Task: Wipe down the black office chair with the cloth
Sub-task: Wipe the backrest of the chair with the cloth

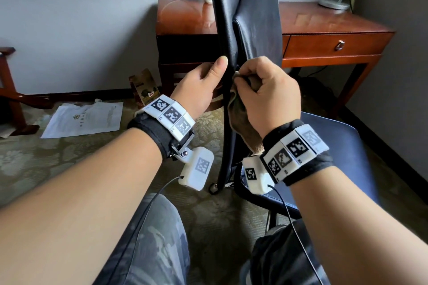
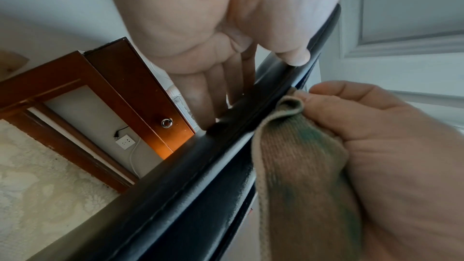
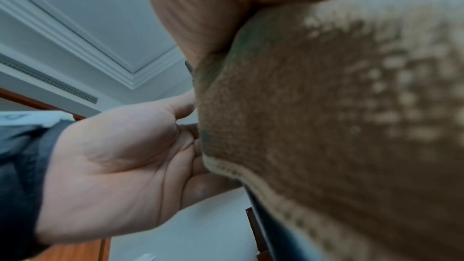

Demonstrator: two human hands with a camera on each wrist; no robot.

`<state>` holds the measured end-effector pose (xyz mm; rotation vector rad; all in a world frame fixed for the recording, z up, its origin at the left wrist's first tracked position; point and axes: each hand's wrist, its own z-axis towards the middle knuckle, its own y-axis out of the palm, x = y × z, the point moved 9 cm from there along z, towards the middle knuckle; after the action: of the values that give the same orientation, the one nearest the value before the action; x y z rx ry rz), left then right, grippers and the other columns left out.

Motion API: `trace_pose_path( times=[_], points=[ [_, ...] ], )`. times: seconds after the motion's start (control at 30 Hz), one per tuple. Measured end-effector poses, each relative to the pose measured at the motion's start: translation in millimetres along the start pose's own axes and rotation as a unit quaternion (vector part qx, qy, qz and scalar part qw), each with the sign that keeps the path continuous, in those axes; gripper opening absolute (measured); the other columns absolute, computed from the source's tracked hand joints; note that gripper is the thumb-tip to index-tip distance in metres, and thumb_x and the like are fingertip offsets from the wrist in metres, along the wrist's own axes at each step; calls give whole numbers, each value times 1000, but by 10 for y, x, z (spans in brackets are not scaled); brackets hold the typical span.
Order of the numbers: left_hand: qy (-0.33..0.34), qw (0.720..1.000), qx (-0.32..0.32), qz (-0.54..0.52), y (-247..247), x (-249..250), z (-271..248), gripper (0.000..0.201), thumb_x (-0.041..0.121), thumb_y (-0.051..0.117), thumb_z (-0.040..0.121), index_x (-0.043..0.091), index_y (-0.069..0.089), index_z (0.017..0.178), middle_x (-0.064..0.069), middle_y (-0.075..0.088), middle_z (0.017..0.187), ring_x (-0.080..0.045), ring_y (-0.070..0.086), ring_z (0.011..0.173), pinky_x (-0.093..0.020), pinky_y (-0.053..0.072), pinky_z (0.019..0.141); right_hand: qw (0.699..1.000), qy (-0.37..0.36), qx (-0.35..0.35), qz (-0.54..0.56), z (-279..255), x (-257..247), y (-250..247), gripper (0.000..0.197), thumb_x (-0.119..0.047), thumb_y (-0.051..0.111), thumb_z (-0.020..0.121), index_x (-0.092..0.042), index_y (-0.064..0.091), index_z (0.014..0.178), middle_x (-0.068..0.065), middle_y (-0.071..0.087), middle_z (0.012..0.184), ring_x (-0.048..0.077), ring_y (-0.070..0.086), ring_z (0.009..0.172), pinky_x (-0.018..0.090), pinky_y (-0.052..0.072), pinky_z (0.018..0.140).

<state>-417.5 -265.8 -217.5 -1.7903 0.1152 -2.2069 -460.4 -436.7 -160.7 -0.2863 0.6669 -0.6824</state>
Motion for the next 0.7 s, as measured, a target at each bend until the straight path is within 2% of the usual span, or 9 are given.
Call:
trace_pose_path(
  times=[0.07,0.13,0.2,0.27,0.33,0.5,0.6,0.7],
  points=[
    [1,1000,-5,1,5,5,0,50,104,45,65,68,67,91,16,75,117,-15,67,120,-48,50,110,1000,1,1,0,-6,11,-11,11,-19,72,87,-22,68,96,-12,67,87,6,61,78,27,49,68],
    [-1,1000,-11,-16,18,-10,4,54,104,49,66,64,69,97,15,75,119,-16,67,121,-49,51,109,1000,17,1,15,-11,37,-10,18,-19,72,88,-26,67,103,-19,65,91,-1,59,78,17,44,70],
    [1,1000,-12,-28,29,-41,30,61,102,52,68,57,71,105,13,75,122,-17,67,123,-50,50,110,999,30,1,39,-31,58,12,26,-18,71,88,-28,64,111,-23,66,98,-3,62,83,12,44,74],
    [2,999,-7,-31,19,-52,38,59,101,52,69,57,71,104,14,75,122,-17,67,123,-50,49,111,998,24,8,54,-51,52,30,27,-16,71,87,-25,65,112,-20,69,99,-1,65,89,15,49,77],
    [3,1000,-6,-27,16,-56,35,54,100,51,70,59,70,100,14,75,121,-16,67,122,-50,49,111,999,0,18,41,-50,34,31,19,-14,71,87,-21,68,104,-16,70,94,2,64,87,23,52,75],
    [4,999,-16,-33,33,-86,75,70,98,50,76,44,71,114,10,75,122,-20,67,123,-52,48,111,996,-79,21,-23,-73,-12,79,7,-10,69,90,-13,70,96,-6,68,89,16,63,80,35,50,66],
    [17,999,-15,-33,30,-43,83,56,87,47,83,41,71,105,1,76,122,-24,70,119,-53,53,106,994,-97,23,-50,-138,1,156,4,-12,66,93,-13,69,95,-2,68,88,24,65,77,39,51,61],
    [9,999,-19,-45,43,-63,85,50,79,52,81,39,69,106,-4,75,124,-26,71,118,-54,54,104,992,-100,-6,-79,-245,65,290,5,-13,62,95,-15,67,93,-1,65,84,29,62,72,41,51,55]
  ],
)
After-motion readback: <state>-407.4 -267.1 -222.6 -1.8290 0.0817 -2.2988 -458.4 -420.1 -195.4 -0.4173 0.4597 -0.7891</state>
